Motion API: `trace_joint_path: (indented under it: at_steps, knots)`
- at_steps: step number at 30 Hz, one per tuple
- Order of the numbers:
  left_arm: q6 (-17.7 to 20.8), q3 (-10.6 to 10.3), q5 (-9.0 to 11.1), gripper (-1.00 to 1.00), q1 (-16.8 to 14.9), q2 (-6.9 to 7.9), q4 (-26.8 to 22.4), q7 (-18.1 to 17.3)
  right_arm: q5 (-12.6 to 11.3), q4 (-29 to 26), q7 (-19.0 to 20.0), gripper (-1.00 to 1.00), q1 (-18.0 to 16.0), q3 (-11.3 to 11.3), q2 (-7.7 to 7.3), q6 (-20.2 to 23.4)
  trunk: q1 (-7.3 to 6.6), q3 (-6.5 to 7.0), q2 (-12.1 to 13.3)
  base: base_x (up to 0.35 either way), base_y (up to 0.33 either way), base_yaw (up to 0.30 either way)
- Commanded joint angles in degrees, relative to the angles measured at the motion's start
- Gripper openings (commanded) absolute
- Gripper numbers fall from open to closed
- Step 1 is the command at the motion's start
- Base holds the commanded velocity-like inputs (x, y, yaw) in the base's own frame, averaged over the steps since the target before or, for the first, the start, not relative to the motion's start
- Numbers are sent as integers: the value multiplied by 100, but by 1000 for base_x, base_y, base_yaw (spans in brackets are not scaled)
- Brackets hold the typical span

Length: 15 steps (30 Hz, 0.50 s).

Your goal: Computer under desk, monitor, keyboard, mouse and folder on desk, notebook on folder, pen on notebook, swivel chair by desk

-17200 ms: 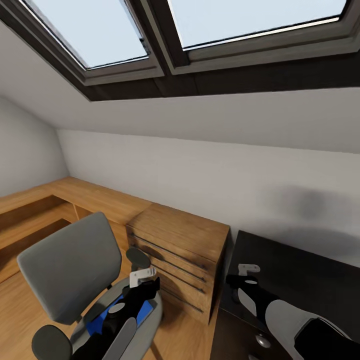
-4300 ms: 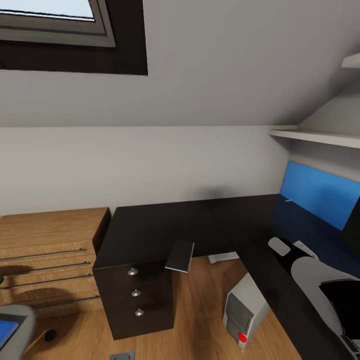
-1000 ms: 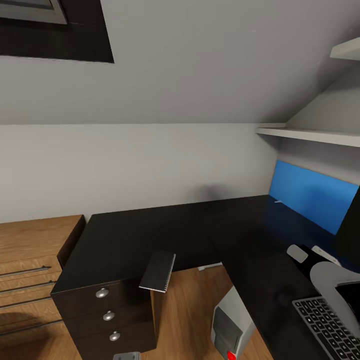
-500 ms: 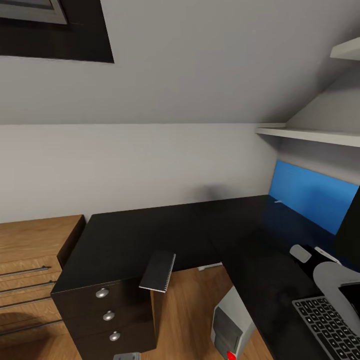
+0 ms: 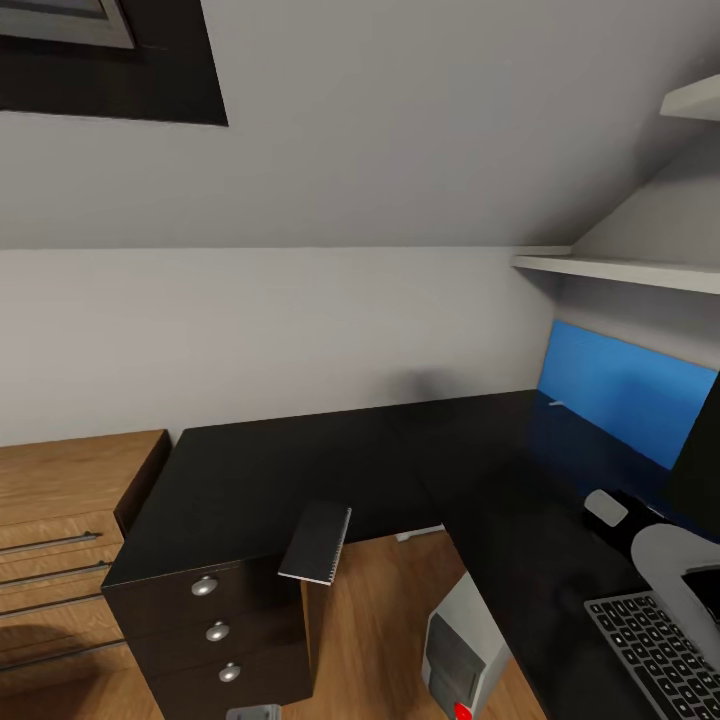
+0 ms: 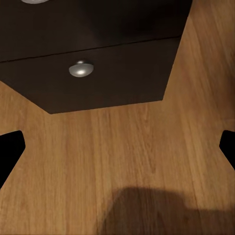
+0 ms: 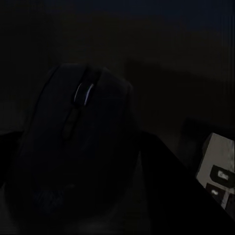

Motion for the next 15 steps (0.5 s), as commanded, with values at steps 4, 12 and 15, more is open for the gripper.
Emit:
trace_joint_path:
  at_steps: [4, 12, 15]
  knots:
    - [-35, -35, 61, 100, -8, 3, 0, 35, -40, -15, -32, -100, -1, 47, -51, 124, 22, -24, -44, 0, 0, 0]
    - [-28, -30, 61, 100, -8, 3, 0, 41, -41, -21, -30, -100, -1, 51, -60, 139, 198, -168, -365, 0, 0, 0]
    - [-27, -29, 61, 100, -8, 3, 0, 42, -37, -23, -30, -100, -1, 54, -60, 139, 263, -222, -485, 0, 0, 0]
